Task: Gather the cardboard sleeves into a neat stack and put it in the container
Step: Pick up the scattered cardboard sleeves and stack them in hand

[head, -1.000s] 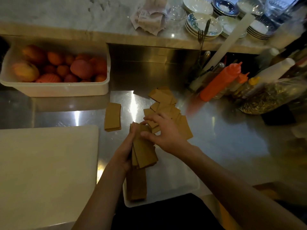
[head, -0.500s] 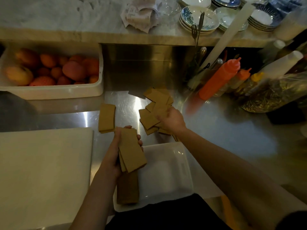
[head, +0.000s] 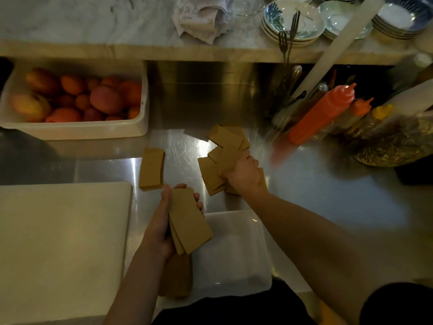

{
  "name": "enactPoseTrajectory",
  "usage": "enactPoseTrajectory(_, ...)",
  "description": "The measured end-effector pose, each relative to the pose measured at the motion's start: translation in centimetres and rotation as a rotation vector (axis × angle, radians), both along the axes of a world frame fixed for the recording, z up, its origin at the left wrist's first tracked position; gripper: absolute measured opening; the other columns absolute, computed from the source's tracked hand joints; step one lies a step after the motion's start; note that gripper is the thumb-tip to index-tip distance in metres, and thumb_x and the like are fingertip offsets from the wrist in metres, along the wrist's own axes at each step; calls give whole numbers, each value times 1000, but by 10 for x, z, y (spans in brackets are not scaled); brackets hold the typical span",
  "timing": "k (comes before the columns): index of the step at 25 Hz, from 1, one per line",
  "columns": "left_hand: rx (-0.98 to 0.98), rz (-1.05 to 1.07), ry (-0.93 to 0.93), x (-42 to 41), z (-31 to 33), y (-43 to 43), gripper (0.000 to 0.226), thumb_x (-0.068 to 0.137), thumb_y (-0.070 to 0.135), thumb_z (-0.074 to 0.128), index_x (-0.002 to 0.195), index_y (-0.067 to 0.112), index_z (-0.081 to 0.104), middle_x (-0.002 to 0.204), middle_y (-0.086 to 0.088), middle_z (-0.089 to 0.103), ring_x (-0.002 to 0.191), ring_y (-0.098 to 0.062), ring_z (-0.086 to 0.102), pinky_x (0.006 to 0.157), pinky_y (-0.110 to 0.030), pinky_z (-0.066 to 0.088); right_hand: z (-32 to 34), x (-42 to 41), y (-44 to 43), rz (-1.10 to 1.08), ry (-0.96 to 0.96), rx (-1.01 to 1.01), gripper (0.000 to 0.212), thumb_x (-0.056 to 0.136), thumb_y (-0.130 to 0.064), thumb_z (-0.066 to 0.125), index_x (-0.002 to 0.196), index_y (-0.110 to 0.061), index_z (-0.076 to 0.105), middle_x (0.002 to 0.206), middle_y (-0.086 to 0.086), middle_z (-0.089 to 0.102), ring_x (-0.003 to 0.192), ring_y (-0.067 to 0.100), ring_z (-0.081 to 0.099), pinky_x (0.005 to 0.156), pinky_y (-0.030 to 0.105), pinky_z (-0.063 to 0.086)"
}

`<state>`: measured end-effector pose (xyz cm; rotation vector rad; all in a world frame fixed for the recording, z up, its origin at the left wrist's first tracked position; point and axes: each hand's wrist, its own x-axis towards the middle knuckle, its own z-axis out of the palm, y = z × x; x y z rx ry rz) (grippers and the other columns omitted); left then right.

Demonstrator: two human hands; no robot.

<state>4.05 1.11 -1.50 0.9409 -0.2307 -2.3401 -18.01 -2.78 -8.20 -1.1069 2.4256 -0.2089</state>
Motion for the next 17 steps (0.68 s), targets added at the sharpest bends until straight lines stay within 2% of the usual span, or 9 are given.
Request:
enactPoseTrajectory(4, -35, -61, -16, -8, 1, -10, 64, 43, 54, 94, 96, 23, 73, 95, -13, 71, 79, -26, 70, 70, -40, 60, 14, -27, 2, -21, -518, -168, 74, 79, -29, 77, 138, -14, 36, 134, 9, 52, 121, 31, 54, 97, 42, 47)
enactPoseTrajectory(6, -48, -77, -18, -9, 2, -16, 62, 45, 55, 93, 95, 24, 73, 95, -12, 70, 79, -25, 70, 70, -39, 60, 23, -44, -9, 34, -615, -136, 75, 77, -25, 79, 139, -15, 39, 137, 7, 51, 124, 30, 52, 99, 40, 47)
enactPoseTrajectory(7, -53, -76, -14, -10, 2, -19, 62, 46, 55, 93, 95, 24, 72, 94, -12, 70, 79, -25, 69, 70, -39, 60, 27, -51, -18, 72, -577, -93, 78, 76, -25, 80, 140, -14, 39, 138, 8, 50, 126, 30, 50, 98, 38, 46)
enactPoseTrajectory(9, -58, -70, -14, -10, 3, -24, 61, 48, 54, 93, 96, 23, 72, 94, -12, 70, 79, -25, 69, 69, -39, 60, 27, -59, -34, 174, -367, 51, 79, 76, -29, 80, 141, -10, 38, 139, 12, 48, 126, 31, 48, 96, 36, 44)
enactPoseTrajectory(11, -63, -71, -19, -9, 5, -27, 62, 48, 54, 93, 98, 23, 71, 94, -12, 70, 79, -25, 70, 68, -39, 60, 19, -56, -44, 289, -195, 157, 70, 78, -31, 78, 134, -8, 43, 131, 13, 52, 118, 30, 52, 89, 32, 45)
enactPoseTrajectory(13, -62, -70, -26, -7, 5, -29, 64, 47, 53, 94, 99, 24, 70, 93, -12, 70, 79, -25, 70, 68, -39, 60, 13, -48, -48, 344, -109, 190, 66, 76, -32, 79, 128, -10, 45, 125, 12, 53, 112, 29, 55, 83, 31, 45)
enactPoseTrajectory(17, -57, -54, -25, -3, 3, -31, 67, 46, 52, 94, 101, 23, 68, 93, -12, 69, 78, -25, 70, 69, -38, 60, 10, -40, -46, 376, 69, 171, 88, 71, -38, 82, 139, -9, 35, 141, 16, 37, 124, 34, 45, 97, 42, 45)
